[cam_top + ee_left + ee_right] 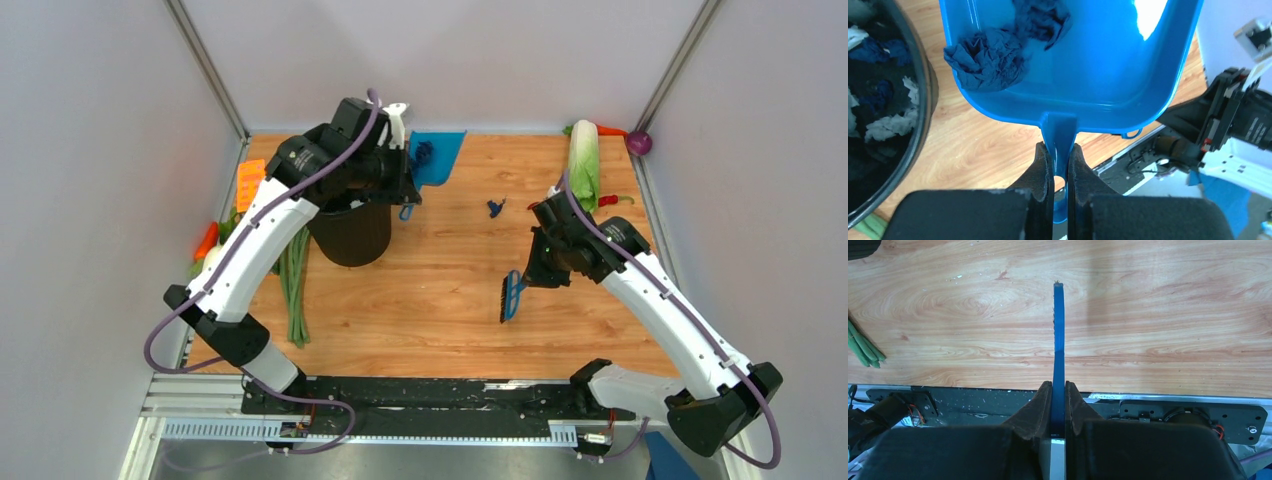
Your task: Sweep away the paper scraps from the table
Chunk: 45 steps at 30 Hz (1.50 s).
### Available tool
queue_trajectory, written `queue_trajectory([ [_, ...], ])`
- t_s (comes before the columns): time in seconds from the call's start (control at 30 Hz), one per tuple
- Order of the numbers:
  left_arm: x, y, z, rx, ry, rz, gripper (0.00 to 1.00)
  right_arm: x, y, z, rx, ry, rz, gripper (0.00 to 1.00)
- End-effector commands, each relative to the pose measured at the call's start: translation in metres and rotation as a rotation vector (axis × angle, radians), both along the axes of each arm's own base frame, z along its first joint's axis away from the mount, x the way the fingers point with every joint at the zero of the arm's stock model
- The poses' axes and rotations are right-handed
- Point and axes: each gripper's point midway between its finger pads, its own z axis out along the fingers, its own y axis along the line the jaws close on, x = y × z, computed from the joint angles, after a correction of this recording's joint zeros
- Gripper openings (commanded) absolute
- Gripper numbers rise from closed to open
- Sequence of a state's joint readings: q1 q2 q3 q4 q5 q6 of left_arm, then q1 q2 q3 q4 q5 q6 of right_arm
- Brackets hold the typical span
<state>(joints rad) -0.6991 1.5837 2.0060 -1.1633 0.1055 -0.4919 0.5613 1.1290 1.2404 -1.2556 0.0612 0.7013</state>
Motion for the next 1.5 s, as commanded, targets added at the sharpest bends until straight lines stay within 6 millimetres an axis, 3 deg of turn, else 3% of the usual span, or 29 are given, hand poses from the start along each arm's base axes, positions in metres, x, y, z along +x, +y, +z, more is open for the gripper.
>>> queue_trajectory([
  [0.0,-0.002,0.007,0.032,-0.186,0.034,0.025,0.00,0.007,0.005,0.004,0.024,-0.023,-0.001,0.00],
  [0.27,0.016,0.046,0.020,-0.360,0.146,0.168,0.00,0.009,0.007,0.002,0.022,-0.019,0.002,0.00],
  [0.37,0.019,0.053,0.032,-0.459,0.124,0.183,0.00,0.009,0.008,0.001,0.021,-0.017,0.006,0.00],
  [0.57,0.031,0.076,0.032,-0.583,0.151,0.273,0.00,0.011,0.008,0.000,0.021,-0.012,0.004,0.00],
  [0.67,0.033,0.077,0.048,-0.710,0.149,0.258,0.00,0.012,0.009,-0.001,0.019,-0.009,0.005,0.00],
  [0.7,0.036,0.080,0.041,-0.759,0.198,0.292,0.00,0.012,0.009,-0.002,0.019,-0.009,0.007,0.00],
  [0.73,0.034,0.079,0.056,-0.813,0.158,0.255,0.00,0.012,0.009,-0.002,0.018,-0.008,0.005,0.00],
  [0.77,0.038,0.081,0.043,-0.884,0.246,0.309,0.00,0.012,0.009,-0.003,0.017,-0.007,0.007,0.00],
  [0.8,0.036,0.081,0.065,-0.955,0.166,0.244,0.00,0.012,0.009,-0.004,0.016,-0.004,0.005,0.00],
  [0.83,0.039,0.084,0.051,-1.021,0.259,0.301,0.00,0.012,0.010,-0.003,0.018,-0.003,0.007,0.00],
  [0.87,0.038,0.087,0.071,-1.078,0.180,0.257,0.00,0.012,0.009,-0.004,0.017,-0.002,0.005,0.00],
  [0.9,0.040,0.090,0.066,-1.109,0.207,0.285,0.00,0.012,0.010,-0.004,0.018,0.001,0.006,0.00],
  [0.93,0.039,0.091,0.073,-1.132,0.182,0.271,0.00,0.012,0.010,-0.005,0.018,0.002,0.006,0.00],
  [1.3,0.037,0.097,0.107,-1.299,0.119,0.180,0.00,0.012,0.010,-0.005,0.017,-0.001,0.007,0.00],
  [1.4,0.032,0.094,0.118,-1.246,0.066,0.127,0.00,0.015,0.009,-0.004,0.012,-0.010,0.007,0.00],
  [1.43,0.034,0.092,0.109,-1.203,0.118,0.150,0.00,0.017,0.008,-0.003,0.004,-0.018,0.006,0.00],
  [1.47,0.031,0.091,0.120,-1.112,0.018,0.103,0.00,0.020,0.008,0.000,-0.005,-0.032,0.007,0.00],
])
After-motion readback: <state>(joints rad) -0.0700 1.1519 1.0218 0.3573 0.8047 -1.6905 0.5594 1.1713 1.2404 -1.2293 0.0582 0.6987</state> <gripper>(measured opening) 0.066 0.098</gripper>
